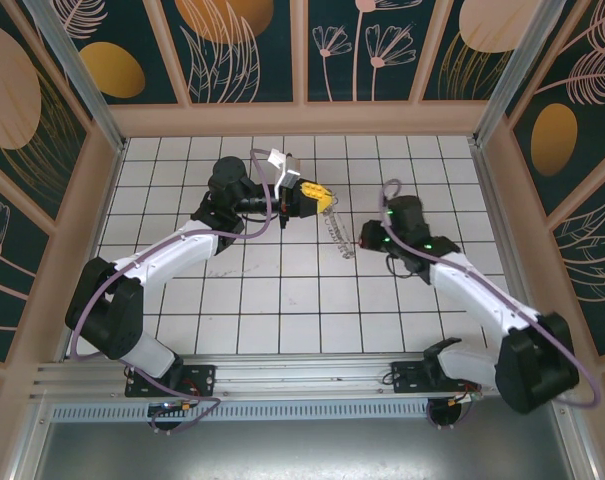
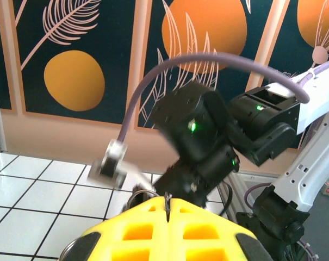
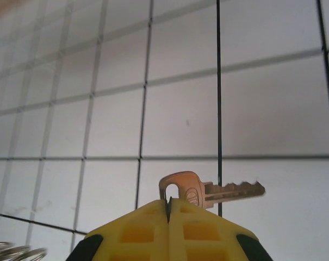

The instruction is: Put the keys on the keyring

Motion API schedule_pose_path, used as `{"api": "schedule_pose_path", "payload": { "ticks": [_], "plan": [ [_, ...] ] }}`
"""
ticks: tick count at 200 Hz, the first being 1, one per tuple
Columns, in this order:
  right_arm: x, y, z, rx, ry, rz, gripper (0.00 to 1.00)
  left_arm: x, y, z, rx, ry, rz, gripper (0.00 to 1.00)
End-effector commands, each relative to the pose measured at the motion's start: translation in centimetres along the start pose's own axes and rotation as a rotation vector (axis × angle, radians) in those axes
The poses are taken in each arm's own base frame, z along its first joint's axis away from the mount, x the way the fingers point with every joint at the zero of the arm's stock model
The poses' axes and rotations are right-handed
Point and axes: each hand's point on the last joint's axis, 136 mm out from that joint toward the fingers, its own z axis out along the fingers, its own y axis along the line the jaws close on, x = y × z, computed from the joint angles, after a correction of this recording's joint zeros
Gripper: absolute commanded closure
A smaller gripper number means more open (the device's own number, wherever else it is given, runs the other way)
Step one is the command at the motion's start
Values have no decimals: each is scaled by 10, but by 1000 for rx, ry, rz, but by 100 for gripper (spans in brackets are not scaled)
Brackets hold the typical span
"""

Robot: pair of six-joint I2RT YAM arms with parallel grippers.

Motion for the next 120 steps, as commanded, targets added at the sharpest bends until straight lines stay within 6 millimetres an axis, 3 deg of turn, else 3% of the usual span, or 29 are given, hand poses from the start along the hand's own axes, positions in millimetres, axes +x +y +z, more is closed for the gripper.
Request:
{"api": "schedule_pose_path", "payload": {
  "ticks": [1, 59, 120],
  "plan": [
    [-22, 27, -25, -257, -103, -84, 100, -22, -15, -1, 34, -29, 73, 100],
    [-44, 50, -78, -559, -236, -167, 100, -21, -14, -1, 35, -27, 66, 100],
    [-43, 70, -99, -678, -255, -229, 100, -20, -14, -1, 34, -20, 67, 100]
  ]
}}
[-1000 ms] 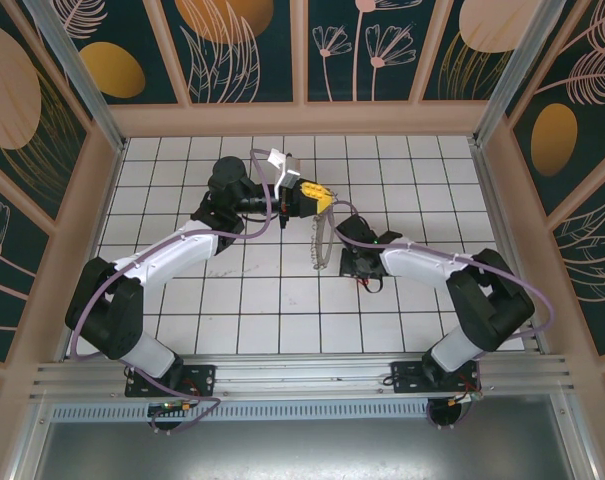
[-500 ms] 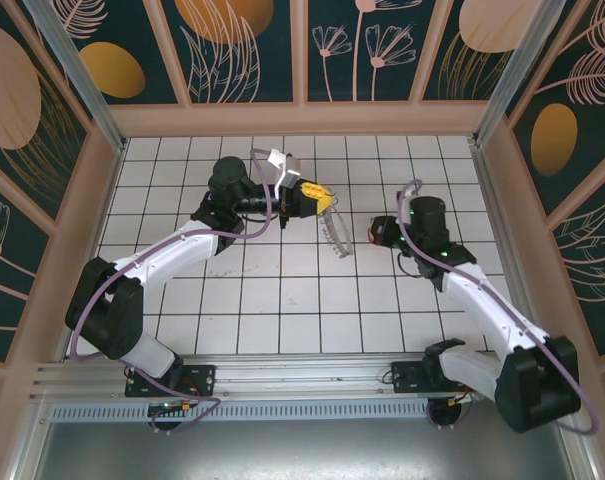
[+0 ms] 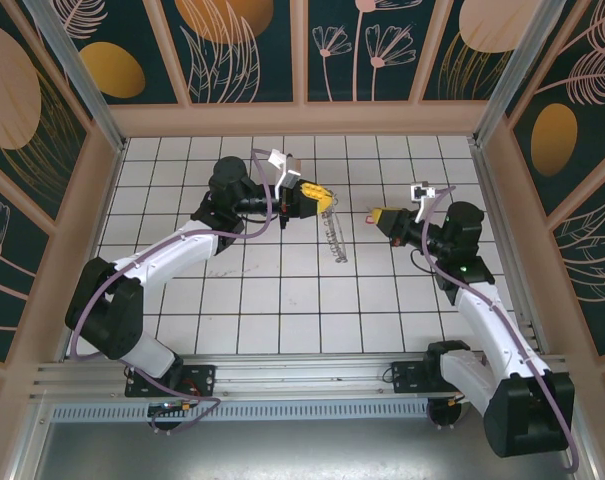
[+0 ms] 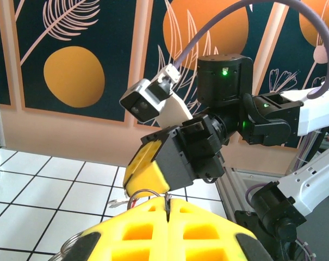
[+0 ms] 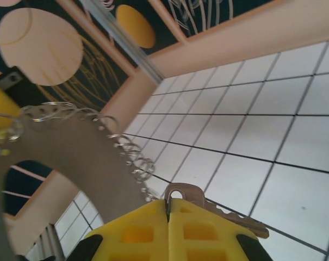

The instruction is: Put the keys on the keyring

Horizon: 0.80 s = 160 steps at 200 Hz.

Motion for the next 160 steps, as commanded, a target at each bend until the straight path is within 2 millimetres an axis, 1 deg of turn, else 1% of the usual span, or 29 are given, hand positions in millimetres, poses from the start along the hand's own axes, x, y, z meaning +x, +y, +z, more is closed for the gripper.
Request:
{"api": "schedule_pose_path", "payload": {
  "ticks": [1, 24, 33, 41, 48, 53, 57, 66, 70, 72, 80, 85, 90, 93, 102, 120, 160],
  "plan": [
    [-6, 24, -6, -106, -22, -70, 100, -22, -15, -1, 35, -29, 80, 100],
    [-6, 31, -8, -136, -20, -79, 100, -23, -14, 0, 37, -26, 78, 100],
    [-5, 27, -8, -117, -15, -66, 100, -23, -15, 0, 39, -25, 80, 100],
    [-2, 12, -5, -45, 3, -34, 100, -23, -15, -1, 38, -24, 81, 100],
    [3, -9, -1, 60, 34, -2, 100, -23, -15, 0, 39, -25, 83, 100],
    [8, -19, 1, 106, 59, 8, 100, -23, -15, -1, 39, -25, 83, 100],
    [12, -21, 2, 105, 75, 10, 100, -23, -15, 0, 40, -25, 83, 100],
    [16, -11, 3, 37, 75, 10, 100, -23, -14, 0, 41, -24, 83, 100],
    [16, -12, 3, 46, 63, 24, 100, -23, -14, 0, 41, -24, 83, 100],
    [18, -16, 3, 68, 62, 36, 100, -23, -14, 0, 41, -24, 82, 100],
    [27, -44, 4, 238, 104, 76, 100, -23, -13, 0, 40, -23, 80, 100],
    [33, -52, 7, 285, 152, 73, 100, -23, -13, 0, 40, -24, 81, 100],
    [38, -53, 11, 272, 188, 78, 100, -23, -13, 0, 41, -25, 79, 100],
    [41, -50, 13, 244, 198, 83, 100, -23, -13, 0, 43, -27, 79, 100],
    [47, -45, 18, 194, 196, 102, 100, -23, -13, 1, 45, -31, 78, 100],
    [64, -60, 21, 257, 257, 137, 100, -23, -12, 2, 48, -27, 70, 100],
    [102, -89, 29, 379, 381, 186, 100, -23, -13, 2, 45, -29, 69, 100]
  ]
}}
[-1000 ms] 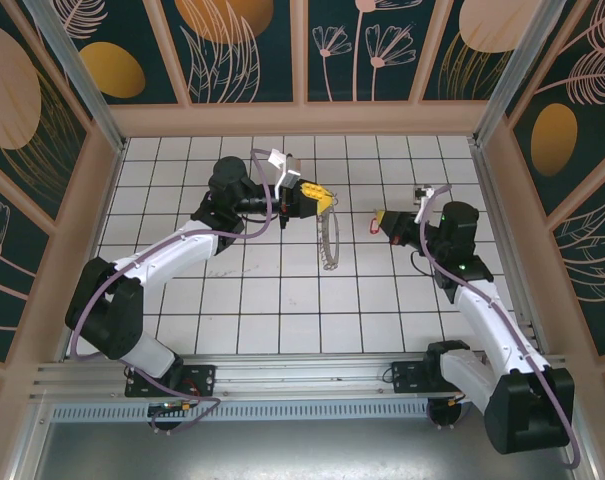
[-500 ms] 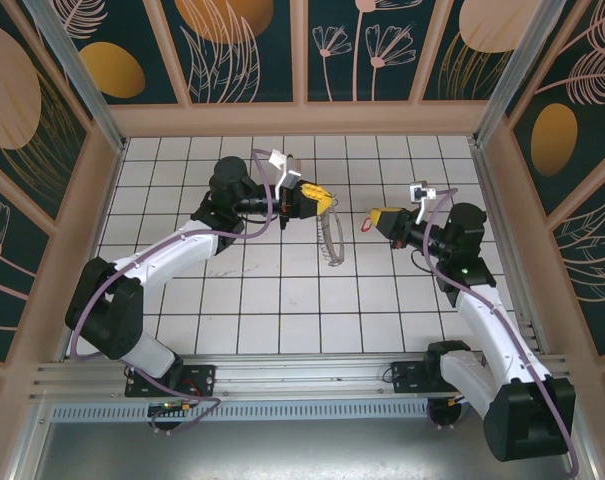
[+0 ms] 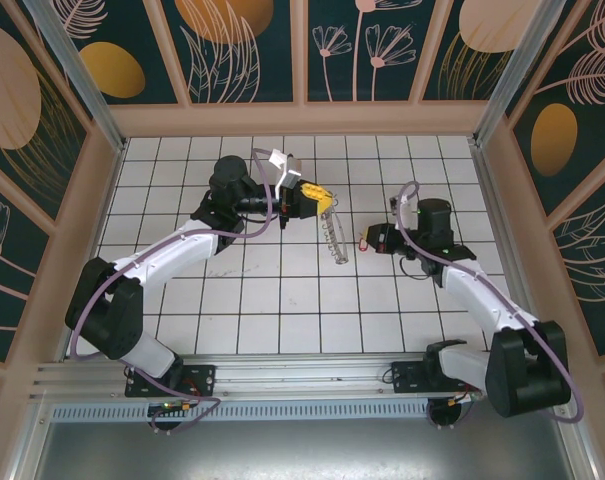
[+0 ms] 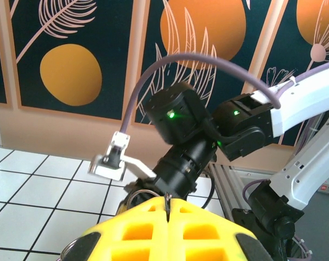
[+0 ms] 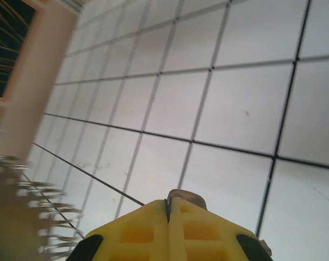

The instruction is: Put the keys on the keyring

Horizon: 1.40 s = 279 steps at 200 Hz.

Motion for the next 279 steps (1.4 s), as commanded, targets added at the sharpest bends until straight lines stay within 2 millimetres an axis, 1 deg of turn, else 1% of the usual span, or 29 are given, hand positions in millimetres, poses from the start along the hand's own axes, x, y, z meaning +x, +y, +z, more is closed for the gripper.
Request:
{"api": "schedule_pose_path", "payload": {
  "ticks": [1, 30, 54, 94, 129, 163, 179, 196, 217, 227, 279],
  "plan": [
    [12, -16, 11, 99, 63, -1, 100, -23, -11, 1, 35, -36, 70, 100],
    [35, -40, 28, 218, 144, 18, 100, -21, -11, 0, 29, -34, 66, 100],
    [53, -53, 41, 295, 206, 14, 100, -21, -11, 0, 26, -34, 66, 100],
    [80, -58, 65, 359, 305, -23, 100, -21, -11, 0, 22, -34, 63, 100],
    [96, -62, 77, 387, 349, -32, 100, -22, -12, -1, 20, -37, 66, 100],
    [101, -63, 80, 390, 359, -25, 100, -22, -13, -1, 19, -37, 68, 100],
    [100, -63, 79, 393, 355, -24, 100, -22, -13, -1, 20, -37, 70, 100],
    [98, -61, 78, 396, 347, -23, 94, -22, -13, -1, 20, -38, 71, 100],
    [94, -61, 75, 405, 332, -21, 91, -22, -13, -1, 20, -38, 70, 100],
    [93, -60, 74, 406, 329, -20, 88, -22, -13, -2, 20, -39, 73, 100],
    [87, -53, 69, 397, 307, -14, 79, -22, -14, -1, 22, -39, 73, 100]
  ]
}}
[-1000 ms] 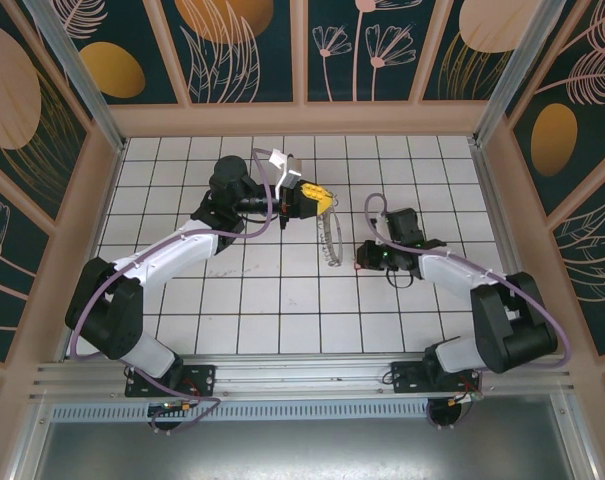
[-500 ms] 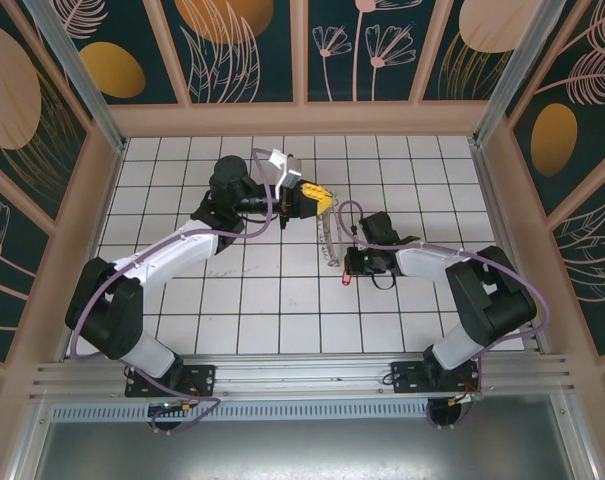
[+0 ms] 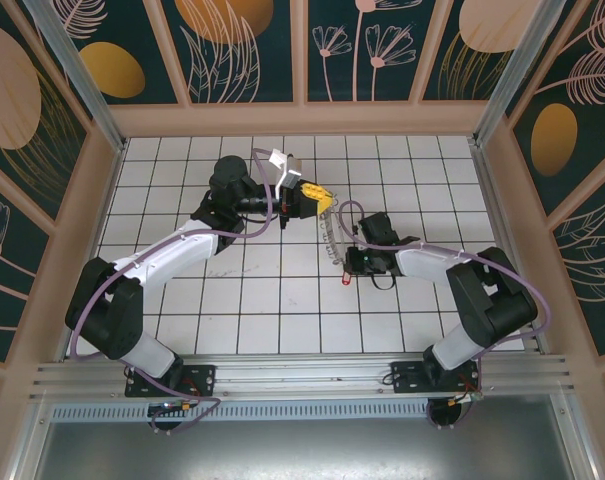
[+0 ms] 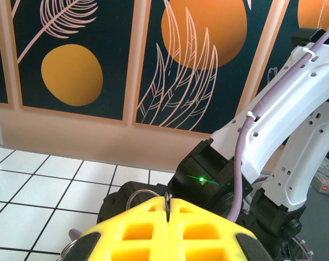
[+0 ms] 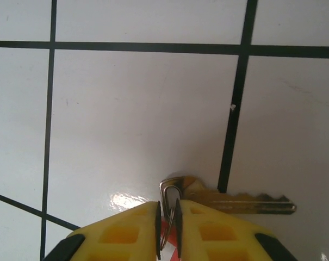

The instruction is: Put the keys on the keyring

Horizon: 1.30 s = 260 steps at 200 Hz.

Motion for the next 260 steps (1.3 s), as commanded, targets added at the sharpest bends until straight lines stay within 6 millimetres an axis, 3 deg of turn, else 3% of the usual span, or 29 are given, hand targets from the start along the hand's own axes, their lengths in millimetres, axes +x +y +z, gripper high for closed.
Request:
{"api": "schedule_pose_path", "payload": {
  "ticks": [1, 52, 213, 237, 260],
  "plan": [
    [1, -1, -9, 27, -3, 9, 79, -22, -14, -2, 24, -39, 73, 100],
    [-3, 4, -15, 5, -19, 12, 75, -22, -14, -2, 25, -40, 72, 100],
    [-4, 2, -3, 26, -4, 28, 75, -22, -15, -2, 29, -47, 75, 100],
    [-3, -2, 0, 44, 2, 35, 77, -22, -14, -2, 29, -47, 76, 100],
    [-4, -3, -1, 51, -3, 39, 86, -22, -15, -2, 30, -48, 75, 100]
  ]
}}
